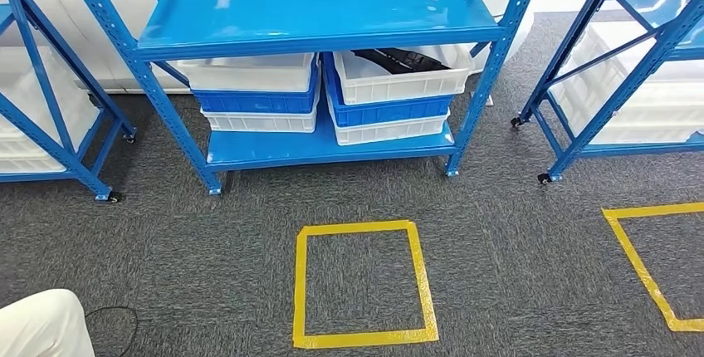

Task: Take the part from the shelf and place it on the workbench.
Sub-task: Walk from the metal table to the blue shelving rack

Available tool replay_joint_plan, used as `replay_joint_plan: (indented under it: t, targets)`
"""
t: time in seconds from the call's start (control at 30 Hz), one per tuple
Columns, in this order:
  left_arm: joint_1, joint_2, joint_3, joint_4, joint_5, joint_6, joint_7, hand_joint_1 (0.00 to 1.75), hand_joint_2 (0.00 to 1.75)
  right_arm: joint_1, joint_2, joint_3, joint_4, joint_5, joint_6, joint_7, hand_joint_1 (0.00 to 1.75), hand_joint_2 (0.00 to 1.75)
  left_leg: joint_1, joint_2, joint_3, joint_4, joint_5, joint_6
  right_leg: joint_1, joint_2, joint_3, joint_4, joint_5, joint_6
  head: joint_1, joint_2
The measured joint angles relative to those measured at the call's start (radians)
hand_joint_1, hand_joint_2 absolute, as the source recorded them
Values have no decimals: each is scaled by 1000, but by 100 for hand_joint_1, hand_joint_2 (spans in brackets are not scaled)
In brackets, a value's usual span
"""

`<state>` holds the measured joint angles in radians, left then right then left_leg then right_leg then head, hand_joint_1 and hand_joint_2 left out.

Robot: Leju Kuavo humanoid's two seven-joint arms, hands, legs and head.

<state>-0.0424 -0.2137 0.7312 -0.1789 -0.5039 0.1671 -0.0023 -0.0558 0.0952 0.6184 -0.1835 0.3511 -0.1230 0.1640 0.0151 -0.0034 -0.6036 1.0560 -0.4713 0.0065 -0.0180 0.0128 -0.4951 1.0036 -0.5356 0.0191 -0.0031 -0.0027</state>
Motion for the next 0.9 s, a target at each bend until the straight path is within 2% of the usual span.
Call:
replay_joint_plan:
  t: [0.07, 0.13, 0.17, 0.23, 0.3, 0.33, 0.37, 0.4, 0.47, 0.53, 0.6, 0.63, 0.7, 0.73, 0.8, 0.83, 0.87, 0.9]
  targets:
    - [0, 0, 0, 0, 0, 0, 0, 0, 0, -3, 0, 0, 0, 1, 0, 0, 0, 0, -6, -1, 9, -20, -9, 14, 6, 1, 13, -2, -3, 16, -1, 0]
    - [1, -1, 0, 0, 0, -3, 0, 0, 0, -4, 0, 0, 0, 1, 0, 1, 0, 0, -5, -2, 29, -32, -10, 32, 5, -1, 22, 7, -7, 27, -1, 0]
    - [1, -2, 0, 0, -1, -6, 0, 0, 0, -5, 0, 0, 0, 1, 1, 1, 0, 0, -4, -3, 42, -38, -11, 39, 5, -2, 11, 30, -18, 29, 1, 0]
    - [1, -1, 0, 0, -5, -13, 0, 0, 0, -8, 0, 0, 0, -1, 1, 1, 0, 0, -3, -3, 60, -45, -14, 48, 3, -3, -52, 137, -53, 26, 4, 0]
    - [1, -1, 0, 0, -7, -18, 0, 0, 0, -7, 0, 0, 0, -3, 1, 1, 0, 0, -4, -4, 70, -46, -24, 54, 4, -4, -144, 257, -90, 25, 4, 0]
    - [2, 0, 0, 0, -7, -19, 1, 0, 0, -5, -1, 0, 0, -4, 1, 1, 0, 0, -5, -6, 77, -47, -32, 54, 5, -4, -175, 281, -95, 28, 4, 0]
    - [3, 0, 0, 0, -8, -20, 1, 0, 0, -2, -2, 0, 0, -4, 1, 1, 0, 0, -5, -9, 87, -47, -40, 54, 5, -4, -189, 270, -83, 33, 5, 0]
    - [5, 0, 0, 0, -8, -22, 1, 0, 0, 0, -2, 0, 0, -5, 1, 1, 0, 0, -6, -11, 98, -47, -48, 52, 6, -4, -187, 226, -53, 40, 5, 0]
    - [5, 0, 0, 0, -9, -28, 0, 0, 0, 0, -2, 0, 0, -7, 1, 1, 0, 0, -8, -13, 120, -46, -67, 47, 9, -6, -162, 101, 37, 47, 6, 0]
    - [5, 1, 0, 0, -12, -33, -2, 0, 0, -1, -2, 0, 0, -9, 0, 1, 0, 0, -12, -13, 136, -48, -84, 37, 14, -10, -140, 29, 93, 32, 6, 0]
    - [5, 2, 0, 0, -17, -38, -5, 0, 0, 0, -3, 0, 0, -14, 0, 0, 0, 0, -15, -13, 147, -41, -87, 25, 11, -11, -127, 17, 101, 7, 5, 0]
    - [5, 4, 0, 0, -21, -42, -6, 0, 0, 1, -3, -1, 0, -17, -1, -2, 0, 0, -15, -12, 143, -22, -84, 21, 7, -10, -118, 11, 104, -1, 4, 0]
    - [3, 7, 0, 0, -28, -49, -8, 0, 0, 1, -4, -4, 0, -22, -5, -8, 0, 0, -11, -8, 95, 62, -88, 12, -3, -9, -97, 4, 97, -15, 3, 0]
    - [3, 9, 0, 0, -32, -51, -8, 0, 0, 1, -4, -6, 0, -24, -8, -11, 0, 0, -8, -7, 56, 120, -104, 6, -3, -9, -89, 2, 92, -22, 3, 0]
    - [4, 10, -1, 0, -38, -54, -7, 0, 0, 2, -4, -9, 0, -28, -11, -16, 0, 0, -2, -5, -17, 208, -158, -7, -4, -8, -76, 2, 79, -29, 3, 0]
    - [5, 11, -1, 0, -40, -55, -7, 0, 0, 4, -4, -11, 0, -30, -12, -16, 0, 0, 2, -4, -42, 222, -176, -13, -4, -7, -69, 2, 72, -29, 3, 0]
    - [7, 13, -1, 0, -42, -56, -6, 0, 0, 7, -4, -13, 0, -31, -13, -17, 0, 0, 6, -3, -53, 210, -174, -17, -5, -5, -60, 2, 65, -27, 3, 0]
    - [7, 15, -1, 0, -44, -57, -5, 0, 0, 10, -4, -15, 1, -33, -13, -18, 0, 0, 10, -1, -50, 169, -145, -19, -7, -4, -49, 2, 57, -23, 3, 0]
